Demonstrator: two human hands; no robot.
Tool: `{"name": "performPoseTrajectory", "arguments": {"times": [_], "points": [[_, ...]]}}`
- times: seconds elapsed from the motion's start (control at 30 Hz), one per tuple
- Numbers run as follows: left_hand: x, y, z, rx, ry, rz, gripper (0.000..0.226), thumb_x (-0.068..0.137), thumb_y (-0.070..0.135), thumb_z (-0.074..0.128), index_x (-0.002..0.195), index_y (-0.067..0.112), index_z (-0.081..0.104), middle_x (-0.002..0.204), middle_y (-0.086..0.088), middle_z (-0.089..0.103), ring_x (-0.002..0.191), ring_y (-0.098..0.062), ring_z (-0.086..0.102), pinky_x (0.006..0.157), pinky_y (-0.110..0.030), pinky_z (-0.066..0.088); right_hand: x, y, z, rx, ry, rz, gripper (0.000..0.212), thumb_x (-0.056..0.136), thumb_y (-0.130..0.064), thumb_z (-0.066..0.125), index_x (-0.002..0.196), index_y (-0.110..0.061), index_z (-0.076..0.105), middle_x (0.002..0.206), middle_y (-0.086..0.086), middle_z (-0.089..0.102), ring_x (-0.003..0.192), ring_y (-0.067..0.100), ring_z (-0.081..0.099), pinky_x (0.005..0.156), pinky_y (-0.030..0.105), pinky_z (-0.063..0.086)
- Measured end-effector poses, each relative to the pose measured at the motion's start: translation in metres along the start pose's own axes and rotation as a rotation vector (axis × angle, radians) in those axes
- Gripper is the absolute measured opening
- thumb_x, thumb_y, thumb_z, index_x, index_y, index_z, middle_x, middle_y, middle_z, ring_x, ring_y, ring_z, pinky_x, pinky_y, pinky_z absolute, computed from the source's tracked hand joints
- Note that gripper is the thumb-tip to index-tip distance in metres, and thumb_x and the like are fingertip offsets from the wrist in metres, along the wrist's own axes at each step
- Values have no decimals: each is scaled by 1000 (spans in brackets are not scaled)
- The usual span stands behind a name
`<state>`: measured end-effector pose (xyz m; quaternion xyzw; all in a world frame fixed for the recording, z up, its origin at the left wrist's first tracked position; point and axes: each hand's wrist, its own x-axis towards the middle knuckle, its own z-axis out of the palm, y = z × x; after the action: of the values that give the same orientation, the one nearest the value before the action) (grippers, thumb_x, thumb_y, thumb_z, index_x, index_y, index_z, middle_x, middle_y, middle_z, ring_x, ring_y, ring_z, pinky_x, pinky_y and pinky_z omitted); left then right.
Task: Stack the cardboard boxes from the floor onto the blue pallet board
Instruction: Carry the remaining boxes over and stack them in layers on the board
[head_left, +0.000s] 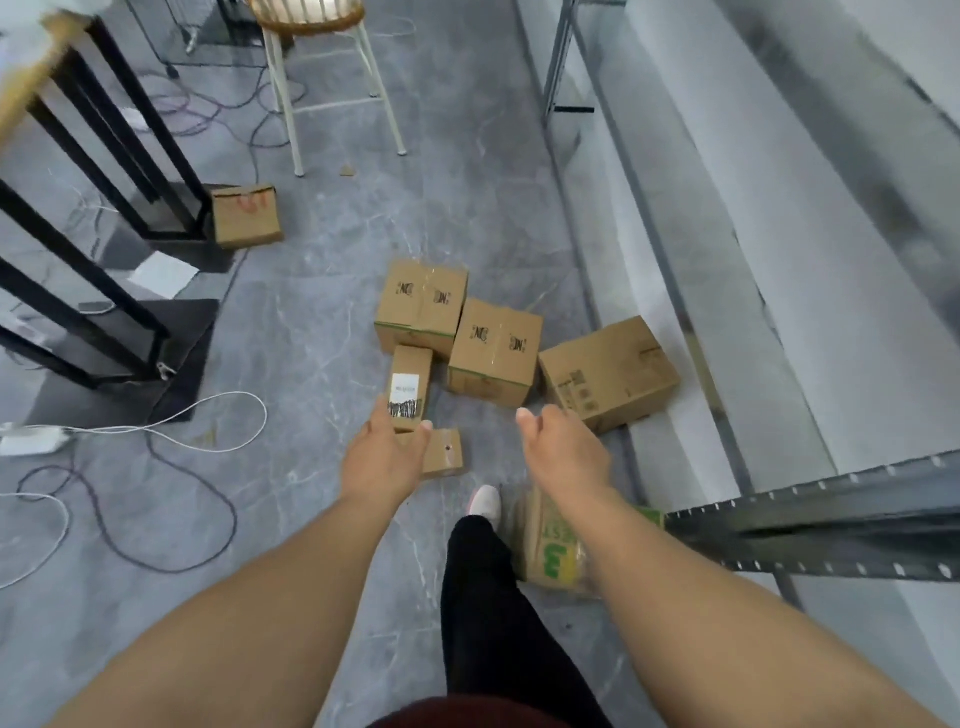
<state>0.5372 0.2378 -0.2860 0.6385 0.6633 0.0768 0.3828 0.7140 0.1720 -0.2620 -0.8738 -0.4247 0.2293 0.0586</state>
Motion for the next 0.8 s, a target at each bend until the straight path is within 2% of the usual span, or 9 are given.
{"name": "performPoseTrajectory", "arguments": {"times": [0.23,0.37,0.43,0.6,0.7,0.8], "points": [[129,81,24,100,-90,-11,76,90,52,44,149,21,9,149,-10,34,135,-31,34,108,-43,30,137,-7,-14,47,-29,64,48,96,-49,30,111,-12,57,113,8,56,102,28,55,76,36,41],[182,98,45,109,-141,2,73,90,51,45,148,22,13,148,-8,37,134,-29,36,109,-43,31,198,-6,-8,28,-61,106,46,95,-48,34,111,-13,58,111,9,57,101,28,56,74,34,39],[204,99,54,119,-167,-18,73,90,49,46,148,19,13,149,-8,35,135,-29,33,110,-42,30,223,-4,1,27,-82,129,45,94,-47,36,110,-12,59,109,9,58,100,28,56,74,34,40],[264,82,84,113,-248,-58,61,90,43,50,141,17,29,137,-9,49,124,-30,46,101,-48,39,277,15,41,3,-107,147,42,93,-45,41,101,-8,59,102,10,61,95,28,57,72,32,41],[300,59,114,152,-283,-82,65,90,43,50,144,18,26,141,-10,45,128,-29,42,105,-45,36,309,35,79,-11,-137,171,40,94,-44,40,104,-10,57,104,9,61,95,25,57,69,29,34],[339,31,149,209,-305,-107,72,90,45,50,148,19,17,148,-9,37,133,-28,36,106,-40,32,343,51,120,-42,-178,212,43,94,-44,40,113,-10,58,110,10,61,102,27,57,72,30,37]]}}
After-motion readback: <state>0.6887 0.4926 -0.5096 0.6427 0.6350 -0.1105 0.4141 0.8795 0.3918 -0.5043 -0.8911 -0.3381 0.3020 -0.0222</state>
